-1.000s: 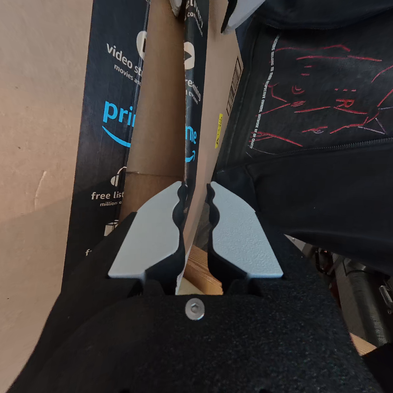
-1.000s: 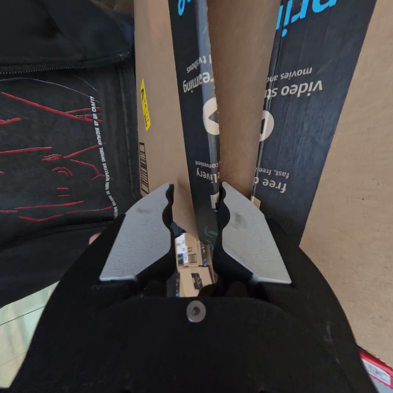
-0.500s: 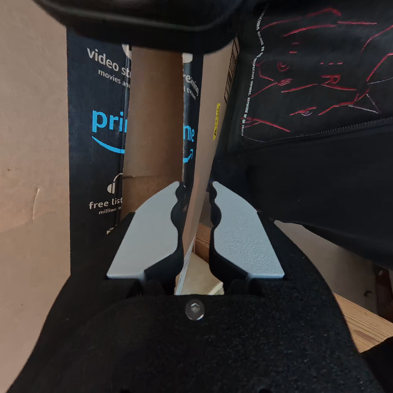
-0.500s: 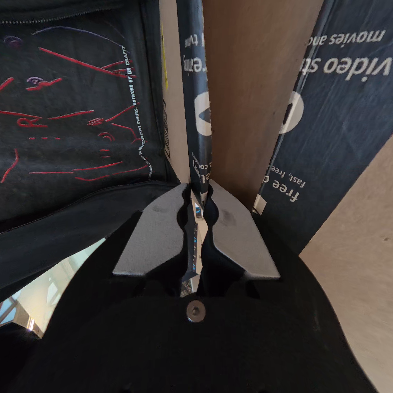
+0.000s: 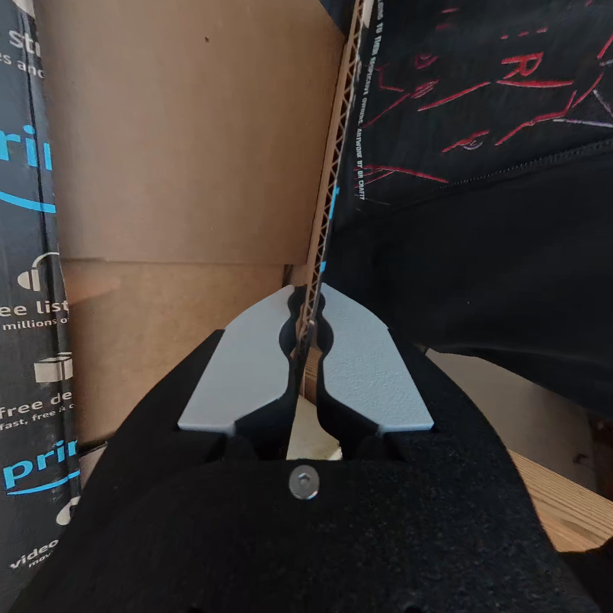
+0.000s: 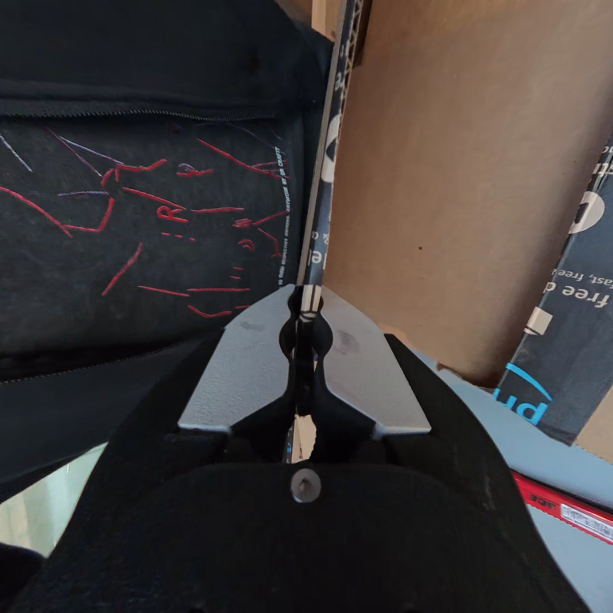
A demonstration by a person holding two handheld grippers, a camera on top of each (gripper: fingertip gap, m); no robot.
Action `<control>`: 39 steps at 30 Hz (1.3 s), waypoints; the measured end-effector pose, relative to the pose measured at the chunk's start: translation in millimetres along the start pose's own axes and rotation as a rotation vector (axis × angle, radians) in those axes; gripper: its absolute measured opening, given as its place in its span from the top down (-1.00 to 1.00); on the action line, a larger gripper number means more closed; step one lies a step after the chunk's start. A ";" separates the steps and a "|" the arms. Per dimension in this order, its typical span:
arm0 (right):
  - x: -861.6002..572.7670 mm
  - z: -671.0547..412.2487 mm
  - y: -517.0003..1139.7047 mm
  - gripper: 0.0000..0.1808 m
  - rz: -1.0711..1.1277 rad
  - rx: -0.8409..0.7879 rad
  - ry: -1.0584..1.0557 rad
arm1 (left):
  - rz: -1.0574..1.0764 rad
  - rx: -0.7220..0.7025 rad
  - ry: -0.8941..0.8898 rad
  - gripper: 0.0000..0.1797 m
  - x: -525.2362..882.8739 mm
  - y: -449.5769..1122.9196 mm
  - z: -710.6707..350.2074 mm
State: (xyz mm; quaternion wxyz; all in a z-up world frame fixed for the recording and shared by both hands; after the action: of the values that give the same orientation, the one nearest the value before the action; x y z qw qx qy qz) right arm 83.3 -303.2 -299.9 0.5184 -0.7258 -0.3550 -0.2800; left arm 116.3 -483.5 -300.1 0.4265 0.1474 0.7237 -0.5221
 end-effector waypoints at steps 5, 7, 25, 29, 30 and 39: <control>27.7 0.6 -3.9 0.83 0.090 -0.190 0.033 | -0.006 -0.014 -0.002 0.85 -28.3 -5.7 5.8; 28.6 5.5 -7.7 0.70 0.153 -0.283 0.049 | -0.061 -0.038 -0.018 0.82 -34.8 -7.6 7.5; 48.0 25.9 -51.6 0.38 -0.132 -0.603 0.027 | -0.389 0.129 0.200 0.95 -74.6 10.5 19.9; 53.1 44.1 -50.0 0.37 -0.064 -0.578 0.053 | -0.405 0.278 0.371 0.96 -75.2 4.3 22.3; 54.7 47.7 -47.2 0.37 -0.055 -0.579 0.058 | -0.406 0.307 0.389 0.96 -72.4 0.2 24.4; 68.5 55.9 -14.0 0.37 -0.004 -0.656 0.073 | -0.570 0.540 0.461 0.95 -51.1 -64.2 91.9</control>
State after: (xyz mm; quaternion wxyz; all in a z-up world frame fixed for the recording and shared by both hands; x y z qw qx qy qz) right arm 114.7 -231.6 -256.1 0.2688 -0.8429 -0.2285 -0.4062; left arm 146.9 -579.0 -228.5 0.0398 0.1607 0.6493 -0.7423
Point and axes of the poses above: each gripper's, where its closed fingertips meet, y out along the fingers, z out of its underside, x = y × z across the jaws, the point moved 7 cm from there along -y, back along the fingers, and after that the axes turned 4 degrees about -x, right-handed, at the moved point
